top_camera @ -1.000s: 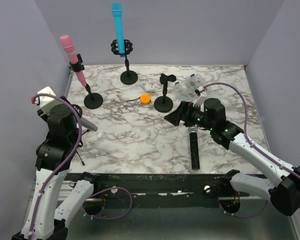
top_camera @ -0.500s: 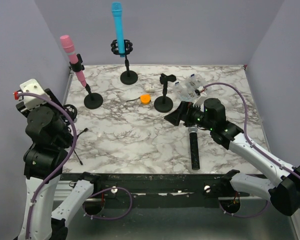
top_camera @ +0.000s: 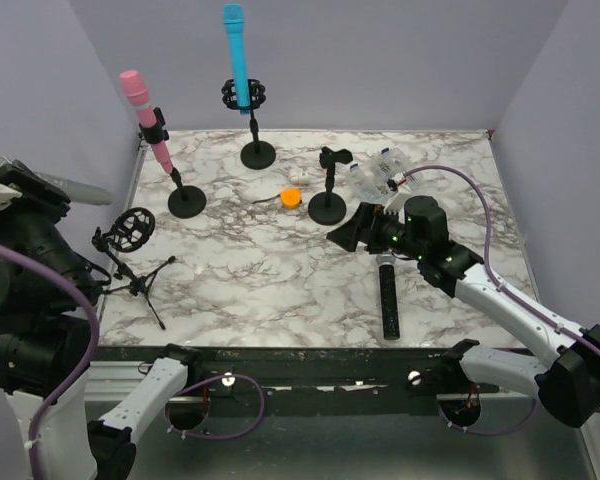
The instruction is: Remove the microphone from the stand
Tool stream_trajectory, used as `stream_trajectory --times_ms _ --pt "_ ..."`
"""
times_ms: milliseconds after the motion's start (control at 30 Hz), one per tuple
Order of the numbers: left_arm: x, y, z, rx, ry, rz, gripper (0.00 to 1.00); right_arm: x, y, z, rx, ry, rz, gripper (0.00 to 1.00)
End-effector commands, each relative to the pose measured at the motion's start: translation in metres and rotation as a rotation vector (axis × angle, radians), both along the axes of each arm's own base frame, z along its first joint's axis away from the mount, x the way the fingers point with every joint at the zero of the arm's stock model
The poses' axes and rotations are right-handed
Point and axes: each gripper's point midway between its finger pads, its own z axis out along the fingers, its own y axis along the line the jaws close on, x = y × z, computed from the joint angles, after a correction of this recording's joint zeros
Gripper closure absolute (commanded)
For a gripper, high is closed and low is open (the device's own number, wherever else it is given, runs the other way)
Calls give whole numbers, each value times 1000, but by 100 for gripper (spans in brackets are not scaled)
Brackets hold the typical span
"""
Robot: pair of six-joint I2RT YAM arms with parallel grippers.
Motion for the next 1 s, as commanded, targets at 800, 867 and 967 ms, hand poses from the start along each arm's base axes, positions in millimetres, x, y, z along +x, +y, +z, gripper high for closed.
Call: stream_trajectory --times_ms 800,867,967 --pt "99 -388 -245 -469 683 -1662 100 -73 10 12 13 -135 403 0" --pt "97 -403 -265 -495 746 -1667 100 -76 13 7 44 -117 400 1" --pt "94 -423 -285 -553 781 -1689 100 -78 17 -4 94 -66 384 6"
